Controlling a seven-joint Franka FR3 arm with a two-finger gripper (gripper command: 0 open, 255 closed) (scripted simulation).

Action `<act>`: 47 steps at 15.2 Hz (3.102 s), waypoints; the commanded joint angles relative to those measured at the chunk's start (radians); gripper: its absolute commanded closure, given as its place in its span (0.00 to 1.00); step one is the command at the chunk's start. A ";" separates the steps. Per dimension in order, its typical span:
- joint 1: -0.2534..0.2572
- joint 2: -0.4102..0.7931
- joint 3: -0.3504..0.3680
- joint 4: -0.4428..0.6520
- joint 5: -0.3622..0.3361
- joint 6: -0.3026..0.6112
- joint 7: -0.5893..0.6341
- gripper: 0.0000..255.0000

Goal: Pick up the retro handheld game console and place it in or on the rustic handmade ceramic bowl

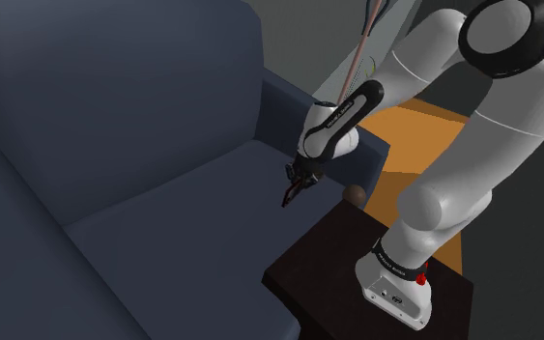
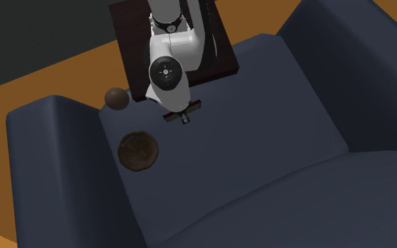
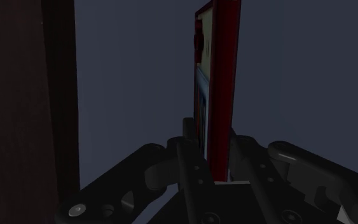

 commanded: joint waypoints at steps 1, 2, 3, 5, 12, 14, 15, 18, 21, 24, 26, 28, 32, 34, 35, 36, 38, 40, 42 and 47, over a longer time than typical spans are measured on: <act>0.001 -0.034 0.003 0.001 0.020 -0.035 -0.015 1.00; 0.002 -0.052 0.003 0.001 0.029 -0.052 -0.021 1.00; 0.004 -0.069 0.003 0.001 0.037 -0.070 -0.027 1.00; 0.007 -0.103 0.003 0.003 0.051 -0.105 -0.037 1.00; -0.017 -0.146 -0.032 0.055 0.052 -0.200 -0.094 1.00; -0.045 -0.107 -0.060 0.103 0.033 -0.209 -0.133 1.00; -0.057 -0.086 -0.073 0.129 0.025 -0.215 -0.152 1.00; -0.092 -0.023 -0.109 0.211 0.007 -0.235 -0.207 1.00; -0.124 0.043 -0.140 0.302 -0.004 -0.259 -0.261 1.00; -0.153 0.112 -0.165 0.401 -0.008 -0.289 -0.313 1.00; -0.172 0.160 -0.179 0.472 -0.008 -0.312 -0.346 1.00; -0.190 0.209 -0.191 0.546 -0.007 -0.338 -0.377 1.00; -0.196 0.254 -0.194 0.563 -0.009 -0.310 -0.385 1.00; -0.195 0.275 -0.195 0.561 -0.010 -0.287 -0.384 1.00; -0.195 0.285 -0.195 0.559 -0.010 -0.275 -0.384 1.00; -0.195 0.296 -0.195 0.559 -0.011 -0.264 -0.383 1.00; -0.195 0.318 -0.196 0.558 -0.012 -0.241 -0.383 1.00; -0.194 0.341 -0.196 0.558 -0.013 -0.218 -0.382 1.00; -0.194 0.364 -0.197 0.559 -0.014 -0.196 -0.381 1.00; -0.193 0.383 -0.198 0.560 -0.015 -0.178 -0.380 1.00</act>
